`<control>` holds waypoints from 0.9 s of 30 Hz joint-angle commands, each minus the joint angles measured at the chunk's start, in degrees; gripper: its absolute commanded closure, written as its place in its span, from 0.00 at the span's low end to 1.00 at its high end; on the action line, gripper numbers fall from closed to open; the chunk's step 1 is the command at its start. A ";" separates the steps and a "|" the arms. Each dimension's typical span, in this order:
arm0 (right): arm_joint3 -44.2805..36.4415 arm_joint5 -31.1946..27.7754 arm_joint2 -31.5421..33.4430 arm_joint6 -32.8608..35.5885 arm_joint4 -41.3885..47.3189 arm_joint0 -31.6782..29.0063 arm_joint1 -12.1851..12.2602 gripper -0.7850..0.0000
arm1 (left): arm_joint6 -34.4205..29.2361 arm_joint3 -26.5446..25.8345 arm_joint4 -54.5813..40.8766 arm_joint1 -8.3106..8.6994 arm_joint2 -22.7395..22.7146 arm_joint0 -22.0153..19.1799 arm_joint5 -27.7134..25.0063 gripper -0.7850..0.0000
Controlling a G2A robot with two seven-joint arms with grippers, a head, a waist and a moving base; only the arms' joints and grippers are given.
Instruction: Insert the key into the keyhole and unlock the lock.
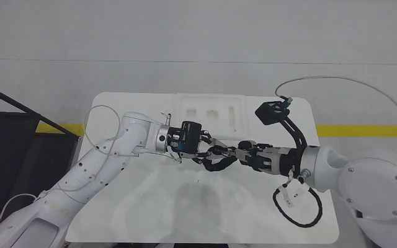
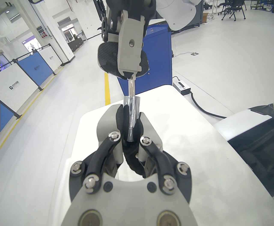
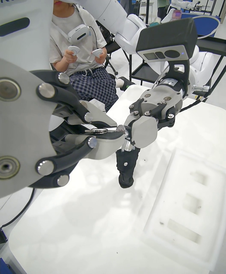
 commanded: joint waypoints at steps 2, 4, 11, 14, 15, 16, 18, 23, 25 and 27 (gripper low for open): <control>0.22 0.19 -0.37 -0.27 0.14 0.41 -0.01 1.00 | -0.02 0.01 -0.05 0.00 0.06 -0.03 0.00 1.00; 0.27 0.02 -0.53 -0.66 0.41 0.65 -0.04 0.62 | 0.04 0.19 -0.28 0.02 0.26 0.09 0.00 1.00; 0.04 -3.27 -0.05 -2.12 0.53 1.78 0.00 0.00 | -0.07 0.89 -2.59 0.36 1.29 -0.22 0.00 1.00; 0.56 -5.39 0.50 -2.55 0.91 1.75 0.07 0.00 | -0.73 0.79 -4.15 0.85 1.86 -0.81 0.00 1.00; 0.71 -5.76 0.76 -2.84 1.72 1.66 0.05 0.00 | -0.97 0.62 -4.59 1.06 2.10 -0.97 0.00 1.00; 0.83 -6.23 1.08 -3.25 2.39 1.59 0.03 0.00 | -0.98 0.53 -5.34 1.27 2.38 -1.05 0.00 1.00; 0.77 -7.57 1.93 -4.29 3.36 1.44 0.03 0.00 | -1.11 0.70 -7.03 1.75 2.88 -1.27 0.00 1.00; 1.22 -15.68 4.50 -3.77 4.96 0.08 0.41 0.00 | -2.96 1.51 -12.65 3.06 4.74 -2.27 0.00 1.00; 1.49 -18.95 6.03 -3.59 6.30 -1.00 0.59 0.00 | -4.10 1.58 -14.90 3.72 5.40 -3.16 0.00 1.00; 1.51 -24.14 7.33 -2.72 6.75 -2.11 0.84 0.00 | -5.51 1.46 -17.36 4.45 6.24 -4.07 0.00 1.00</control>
